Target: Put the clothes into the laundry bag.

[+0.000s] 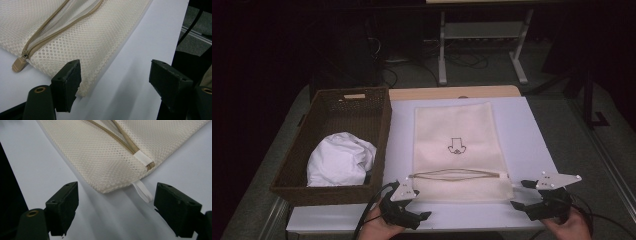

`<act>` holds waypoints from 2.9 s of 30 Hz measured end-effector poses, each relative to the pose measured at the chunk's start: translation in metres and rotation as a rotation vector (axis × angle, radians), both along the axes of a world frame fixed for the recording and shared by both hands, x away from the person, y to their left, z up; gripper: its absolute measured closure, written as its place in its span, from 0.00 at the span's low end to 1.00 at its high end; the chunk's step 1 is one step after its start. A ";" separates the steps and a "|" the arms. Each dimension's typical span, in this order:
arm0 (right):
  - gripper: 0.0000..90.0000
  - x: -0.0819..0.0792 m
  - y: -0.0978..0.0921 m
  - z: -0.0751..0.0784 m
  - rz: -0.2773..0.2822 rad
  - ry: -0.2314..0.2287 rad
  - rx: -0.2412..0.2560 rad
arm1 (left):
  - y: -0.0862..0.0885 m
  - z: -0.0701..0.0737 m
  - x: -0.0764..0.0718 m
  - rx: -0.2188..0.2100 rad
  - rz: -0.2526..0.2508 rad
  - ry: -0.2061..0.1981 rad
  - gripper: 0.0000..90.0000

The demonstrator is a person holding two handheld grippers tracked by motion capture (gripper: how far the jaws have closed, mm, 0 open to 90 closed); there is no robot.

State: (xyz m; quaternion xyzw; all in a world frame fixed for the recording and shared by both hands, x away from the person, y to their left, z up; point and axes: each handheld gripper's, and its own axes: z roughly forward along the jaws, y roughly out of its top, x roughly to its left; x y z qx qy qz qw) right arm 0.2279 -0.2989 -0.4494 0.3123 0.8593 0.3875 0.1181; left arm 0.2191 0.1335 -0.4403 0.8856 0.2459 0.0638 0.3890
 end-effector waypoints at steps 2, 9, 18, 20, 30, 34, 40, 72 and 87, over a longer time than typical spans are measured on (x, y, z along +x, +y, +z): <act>0.21 0.000 -0.001 -0.001 -0.001 0.000 0.003 | 0.000 0.000 0.000 0.000 0.001 0.004 0.28; 0.21 0.000 -0.002 0.000 -0.004 0.000 0.011 | 0.000 -0.001 -0.001 -0.003 0.007 0.007 0.28; 0.19 0.008 0.011 0.017 0.022 -0.033 0.017 | 0.002 0.000 -0.001 -0.002 0.014 0.002 0.28; 0.19 0.016 0.023 0.029 0.053 -0.053 0.006 | 0.003 0.001 -0.002 -0.004 0.016 -0.002 0.28; 0.17 0.046 0.061 0.056 0.143 -0.062 -0.031 | 0.003 0.002 -0.003 -0.001 0.014 -0.007 0.28; 0.17 0.060 0.079 0.060 0.184 -0.055 -0.053 | 0.004 0.002 -0.003 0.006 0.013 -0.011 0.28; 0.21 0.077 0.108 0.059 0.257 -0.034 -0.094 | 0.004 0.001 -0.002 0.003 0.018 -0.007 0.28; 0.61 0.128 0.167 0.025 0.494 0.106 -0.200 | 0.005 -0.001 -0.001 0.001 0.028 0.003 0.28; 0.90 0.134 0.168 0.022 0.549 0.128 -0.198 | 0.006 -0.001 0.000 -0.006 0.036 0.010 0.28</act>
